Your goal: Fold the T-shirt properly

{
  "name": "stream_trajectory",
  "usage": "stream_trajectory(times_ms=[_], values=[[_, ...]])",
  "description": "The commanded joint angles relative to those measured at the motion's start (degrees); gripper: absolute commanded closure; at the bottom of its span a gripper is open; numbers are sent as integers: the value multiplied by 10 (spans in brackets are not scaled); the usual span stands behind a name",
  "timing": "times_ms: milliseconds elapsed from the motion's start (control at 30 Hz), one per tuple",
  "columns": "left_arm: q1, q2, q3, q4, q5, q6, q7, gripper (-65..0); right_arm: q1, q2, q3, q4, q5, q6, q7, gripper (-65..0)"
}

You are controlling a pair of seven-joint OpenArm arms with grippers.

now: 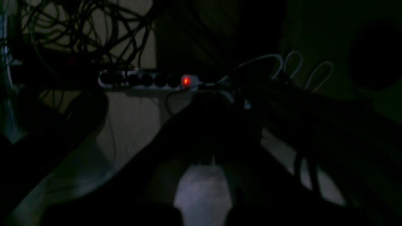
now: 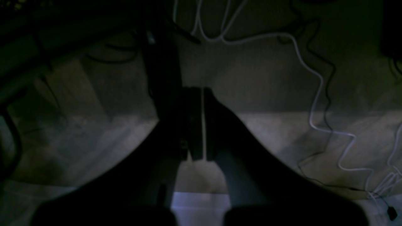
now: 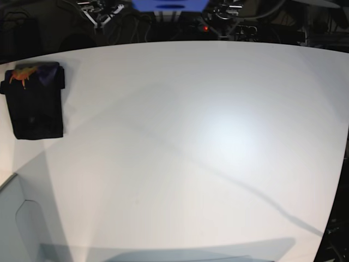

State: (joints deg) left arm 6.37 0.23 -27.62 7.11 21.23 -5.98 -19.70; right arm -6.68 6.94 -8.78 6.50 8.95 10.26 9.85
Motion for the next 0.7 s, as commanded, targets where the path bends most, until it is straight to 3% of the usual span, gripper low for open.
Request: stream_trajectory(times_ms=[0, 667], values=[[4, 3, 1, 1, 1, 0, -4, 0, -4, 4, 0, 1, 1, -1, 2, 0], [-8, -4, 1, -1, 0, 5, -3, 0, 23, -12, 3, 1, 1, -1, 1, 0]])
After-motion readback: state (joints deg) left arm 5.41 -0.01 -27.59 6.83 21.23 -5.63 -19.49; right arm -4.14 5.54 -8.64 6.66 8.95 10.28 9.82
